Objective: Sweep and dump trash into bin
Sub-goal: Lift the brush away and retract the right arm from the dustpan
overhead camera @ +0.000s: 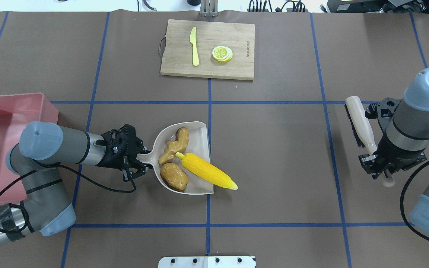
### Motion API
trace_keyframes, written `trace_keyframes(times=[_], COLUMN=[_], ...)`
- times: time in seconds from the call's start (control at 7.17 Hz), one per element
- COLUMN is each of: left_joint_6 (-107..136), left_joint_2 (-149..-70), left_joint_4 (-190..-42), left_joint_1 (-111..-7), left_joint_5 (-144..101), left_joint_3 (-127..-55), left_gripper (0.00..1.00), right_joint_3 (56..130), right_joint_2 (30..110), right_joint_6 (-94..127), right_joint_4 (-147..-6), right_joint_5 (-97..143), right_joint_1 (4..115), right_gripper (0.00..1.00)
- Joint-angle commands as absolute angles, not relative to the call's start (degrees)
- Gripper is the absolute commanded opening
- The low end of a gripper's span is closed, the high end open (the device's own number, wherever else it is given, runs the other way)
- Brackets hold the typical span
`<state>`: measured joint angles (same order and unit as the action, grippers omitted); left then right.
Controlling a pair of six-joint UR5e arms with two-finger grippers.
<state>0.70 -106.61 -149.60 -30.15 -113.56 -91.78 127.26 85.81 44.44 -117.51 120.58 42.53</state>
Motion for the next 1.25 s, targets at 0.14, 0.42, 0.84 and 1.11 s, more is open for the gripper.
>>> trace_keyframes(times=[0.14,0.42,0.84,1.11], left_joint_6=[0.79,0.7,1.05,0.71], left_joint_2=[-106.61,-106.61,-106.61,-106.52], left_joint_4=[-149.41,-149.68,-149.68,-149.68], left_joint_1=[-30.15,-30.15,-30.15,-30.32], left_joint_5=[-113.64,-113.64,-113.99,-114.17], left_joint_3=[-91.84,-91.84,-93.94,-97.18], left_gripper=[0.08,0.07,0.0,0.0], right_joint_3=[122.19,120.94,121.11,120.68], right_joint_2=[91.99,97.71,100.36,102.56], right_joint_6=[38.95,36.13,34.63,33.06], right_joint_4=[-108.07,-102.33,-102.13,-101.34], right_joint_5=[122.24,123.21,124.01,125.77], right_joint_1=[47.88,51.13,54.22,55.54], right_gripper=[0.0,0.0,0.0,0.0])
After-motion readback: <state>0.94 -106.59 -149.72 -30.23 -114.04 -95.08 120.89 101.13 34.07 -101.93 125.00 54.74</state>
